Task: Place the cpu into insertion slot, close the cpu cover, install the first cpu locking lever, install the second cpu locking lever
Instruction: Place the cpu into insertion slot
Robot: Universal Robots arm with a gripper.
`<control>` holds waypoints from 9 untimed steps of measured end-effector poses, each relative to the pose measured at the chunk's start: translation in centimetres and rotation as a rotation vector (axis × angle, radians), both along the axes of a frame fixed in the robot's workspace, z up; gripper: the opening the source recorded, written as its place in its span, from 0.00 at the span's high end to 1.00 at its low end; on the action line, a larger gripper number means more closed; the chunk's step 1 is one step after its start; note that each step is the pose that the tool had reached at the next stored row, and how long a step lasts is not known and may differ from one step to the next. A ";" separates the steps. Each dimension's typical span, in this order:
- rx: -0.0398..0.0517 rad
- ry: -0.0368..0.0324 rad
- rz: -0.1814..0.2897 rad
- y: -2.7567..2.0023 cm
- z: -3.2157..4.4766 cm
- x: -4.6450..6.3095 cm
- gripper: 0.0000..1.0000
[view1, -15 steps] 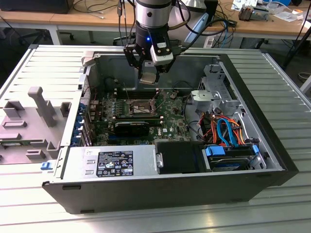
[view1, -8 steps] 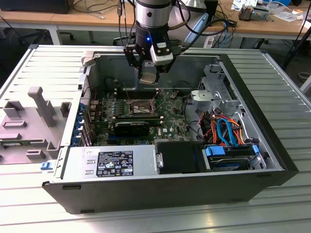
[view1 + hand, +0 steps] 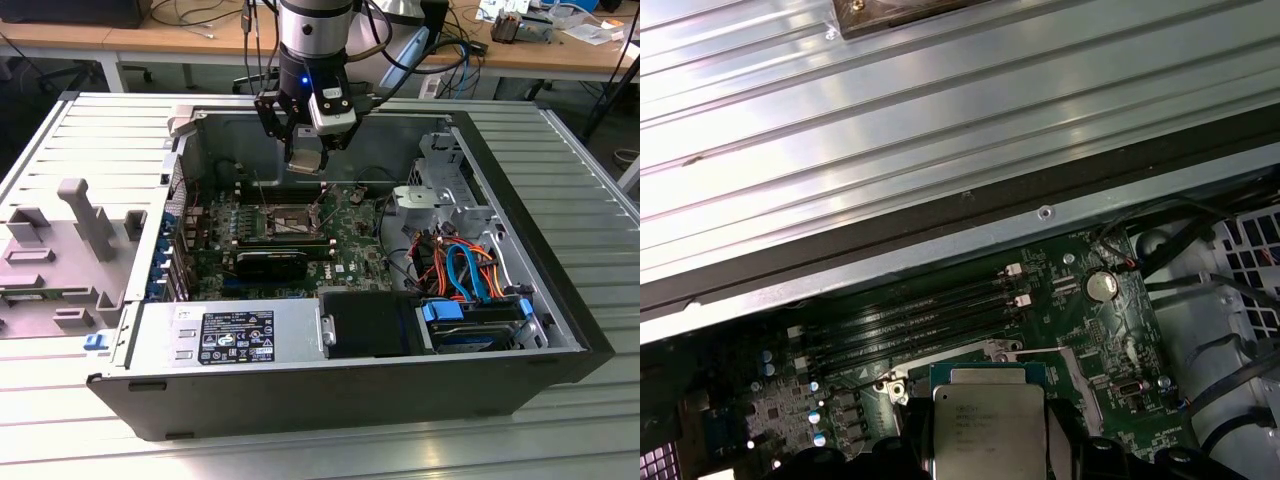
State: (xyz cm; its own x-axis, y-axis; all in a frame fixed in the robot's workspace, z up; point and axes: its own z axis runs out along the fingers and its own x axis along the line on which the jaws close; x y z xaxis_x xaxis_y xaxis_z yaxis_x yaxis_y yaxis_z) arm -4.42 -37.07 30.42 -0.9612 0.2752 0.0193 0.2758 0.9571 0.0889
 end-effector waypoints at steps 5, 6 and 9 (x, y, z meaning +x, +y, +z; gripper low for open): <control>0.0000 0.0000 -0.002 0.00 0.00 0.0 0.46; 0.0001 0.0000 -0.003 0.00 0.00 0.0 0.46; 0.0000 0.0000 -0.005 0.00 0.00 0.0 0.46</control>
